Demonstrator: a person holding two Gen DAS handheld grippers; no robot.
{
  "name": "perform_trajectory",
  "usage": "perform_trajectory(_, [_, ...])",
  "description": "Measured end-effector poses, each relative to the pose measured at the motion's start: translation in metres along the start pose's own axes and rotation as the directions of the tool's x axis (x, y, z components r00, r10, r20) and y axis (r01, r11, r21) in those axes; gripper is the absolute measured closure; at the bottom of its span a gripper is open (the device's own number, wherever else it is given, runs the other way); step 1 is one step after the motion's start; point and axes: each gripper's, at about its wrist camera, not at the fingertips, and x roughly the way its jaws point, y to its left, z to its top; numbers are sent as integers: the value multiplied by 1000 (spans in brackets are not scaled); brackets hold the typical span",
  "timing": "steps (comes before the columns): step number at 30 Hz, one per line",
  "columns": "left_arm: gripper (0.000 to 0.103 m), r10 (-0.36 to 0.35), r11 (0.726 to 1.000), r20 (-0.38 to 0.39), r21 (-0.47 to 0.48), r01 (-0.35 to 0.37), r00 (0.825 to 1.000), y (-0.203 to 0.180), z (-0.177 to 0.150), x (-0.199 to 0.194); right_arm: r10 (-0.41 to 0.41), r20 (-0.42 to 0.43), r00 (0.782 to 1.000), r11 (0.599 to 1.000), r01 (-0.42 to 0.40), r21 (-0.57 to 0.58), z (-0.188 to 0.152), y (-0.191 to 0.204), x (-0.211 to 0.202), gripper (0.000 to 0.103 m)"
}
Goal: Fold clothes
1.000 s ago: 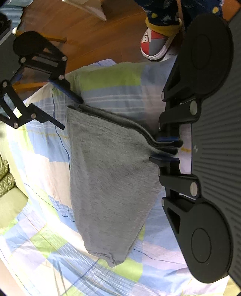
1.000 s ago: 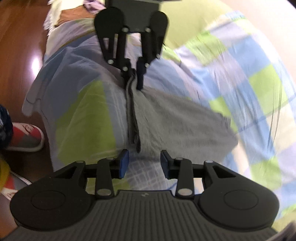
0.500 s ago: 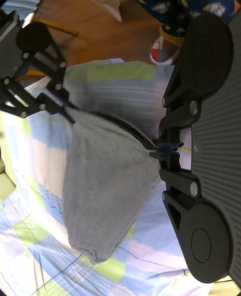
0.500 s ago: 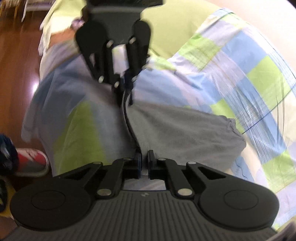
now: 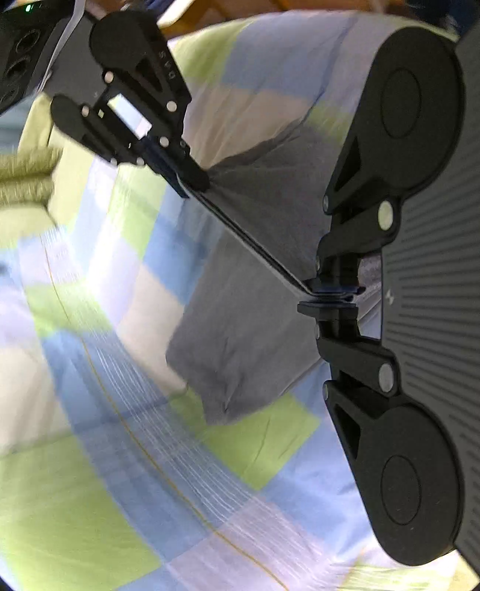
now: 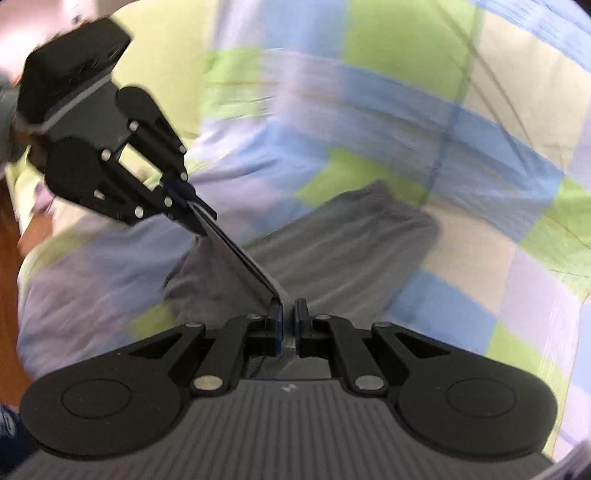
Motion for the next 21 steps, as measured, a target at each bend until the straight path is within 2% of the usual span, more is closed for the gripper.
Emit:
perform_trajectory(3, [101, -23, 999, -37, -33, 22, 999, 39, 28, 36, 17, -39, 999, 995, -13, 95, 28, -56, 34, 99])
perform_trajectory(5, [101, -37, 998, -65, -45, 34, 997, 62, 44, 62, 16, -58, 998, 995, -10, 101, 40, -77, 53, 99])
perform_trajectory(9, [101, -36, 998, -95, -55, 31, 995, 83, 50, 84, 26, -92, 995, 994, -17, 105, 55, -109, 85, 99])
perform_trajectory(21, [101, -20, 998, -103, -60, 14, 995, 116, 66, 114, 21, -79, 997, 991, -10, 135, 69, -150, 118, 99])
